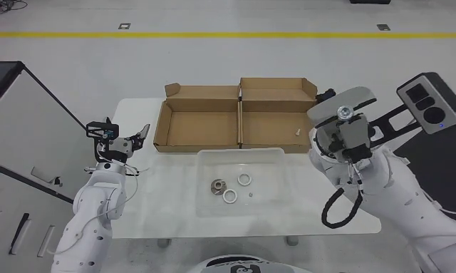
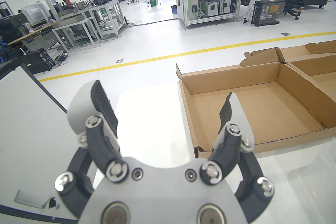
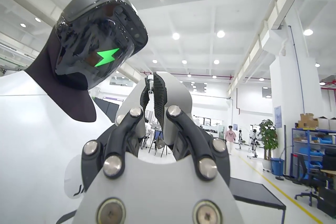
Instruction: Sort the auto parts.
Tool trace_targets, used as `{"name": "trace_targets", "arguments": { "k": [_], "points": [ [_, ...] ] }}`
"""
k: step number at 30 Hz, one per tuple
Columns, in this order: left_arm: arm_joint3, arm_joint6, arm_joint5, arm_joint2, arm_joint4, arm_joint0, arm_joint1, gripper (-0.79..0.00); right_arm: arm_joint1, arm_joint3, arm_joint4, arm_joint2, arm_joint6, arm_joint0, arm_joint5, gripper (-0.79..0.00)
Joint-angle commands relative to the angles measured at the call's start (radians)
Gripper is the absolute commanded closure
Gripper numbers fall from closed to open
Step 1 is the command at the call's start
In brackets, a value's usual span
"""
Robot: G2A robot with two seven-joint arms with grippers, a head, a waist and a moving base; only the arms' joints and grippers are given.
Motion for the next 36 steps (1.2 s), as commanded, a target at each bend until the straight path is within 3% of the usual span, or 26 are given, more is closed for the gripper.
{"name": "trace_targets", "arguments": {
  "k": [1,6,18,36],
  "points": [
    [0.000,0.000,0.000,0.000,0.000,0.000,0.000,-0.785,-0.010,0.002,-0.007,0.000,-0.010,-0.002,0.002,0.000],
    [0.000,0.000,0.000,0.000,0.000,0.000,0.000,-0.785,-0.037,0.016,-0.027,-0.010,0.001,-0.001,0.016,0.000],
    [0.000,0.000,0.000,0.000,0.000,0.000,0.000,-0.785,-0.070,0.033,-0.044,0.001,0.175,0.004,0.047,0.000],
    [0.000,0.000,0.000,0.000,0.000,0.000,0.000,-0.785,-0.099,-0.012,-0.037,0.070,0.141,-0.053,-0.010,0.000]
  ]
}}
